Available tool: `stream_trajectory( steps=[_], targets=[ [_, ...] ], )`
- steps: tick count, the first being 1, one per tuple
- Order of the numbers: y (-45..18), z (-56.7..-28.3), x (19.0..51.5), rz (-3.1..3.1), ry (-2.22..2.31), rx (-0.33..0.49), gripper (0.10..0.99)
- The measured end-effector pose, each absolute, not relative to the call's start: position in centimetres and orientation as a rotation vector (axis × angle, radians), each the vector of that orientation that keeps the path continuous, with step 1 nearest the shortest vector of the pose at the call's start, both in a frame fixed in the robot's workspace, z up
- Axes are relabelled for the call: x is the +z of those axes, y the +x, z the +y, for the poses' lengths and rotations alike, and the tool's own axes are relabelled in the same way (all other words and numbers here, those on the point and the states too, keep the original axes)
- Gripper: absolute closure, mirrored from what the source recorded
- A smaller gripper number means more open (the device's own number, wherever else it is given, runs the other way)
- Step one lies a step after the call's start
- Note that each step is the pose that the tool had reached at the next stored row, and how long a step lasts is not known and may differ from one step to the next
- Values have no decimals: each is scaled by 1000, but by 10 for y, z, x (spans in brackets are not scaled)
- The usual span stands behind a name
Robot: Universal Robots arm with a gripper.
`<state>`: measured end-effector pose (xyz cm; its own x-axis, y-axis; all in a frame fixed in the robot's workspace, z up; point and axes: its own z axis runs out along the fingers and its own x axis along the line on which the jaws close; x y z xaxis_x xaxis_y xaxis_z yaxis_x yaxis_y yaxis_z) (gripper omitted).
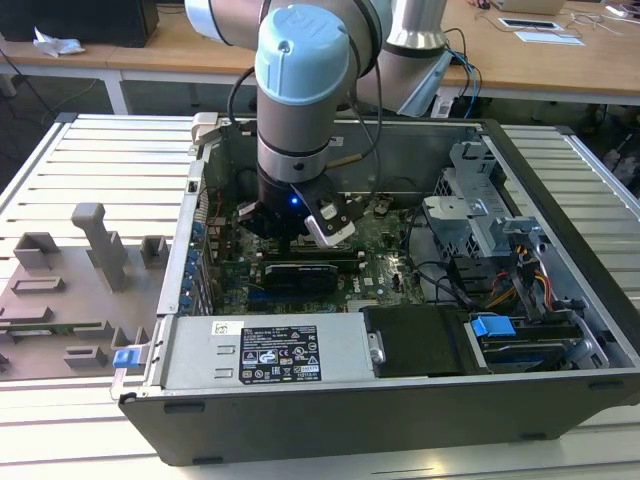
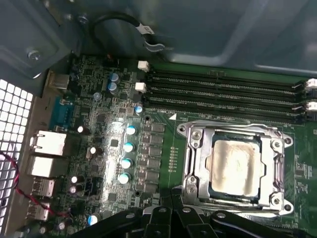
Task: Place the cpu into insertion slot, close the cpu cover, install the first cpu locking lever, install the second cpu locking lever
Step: 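Install the second cpu locking lever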
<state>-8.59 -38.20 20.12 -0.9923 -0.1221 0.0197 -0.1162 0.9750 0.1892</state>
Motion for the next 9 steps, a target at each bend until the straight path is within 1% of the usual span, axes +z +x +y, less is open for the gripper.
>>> stream_trajectory(
  steps=[5, 9],
  targets=[
    [-86, -377, 198, -3089, 191, -310, 980],
    [-86, -384, 198, -3087, 197, -334, 980]
  ],
)
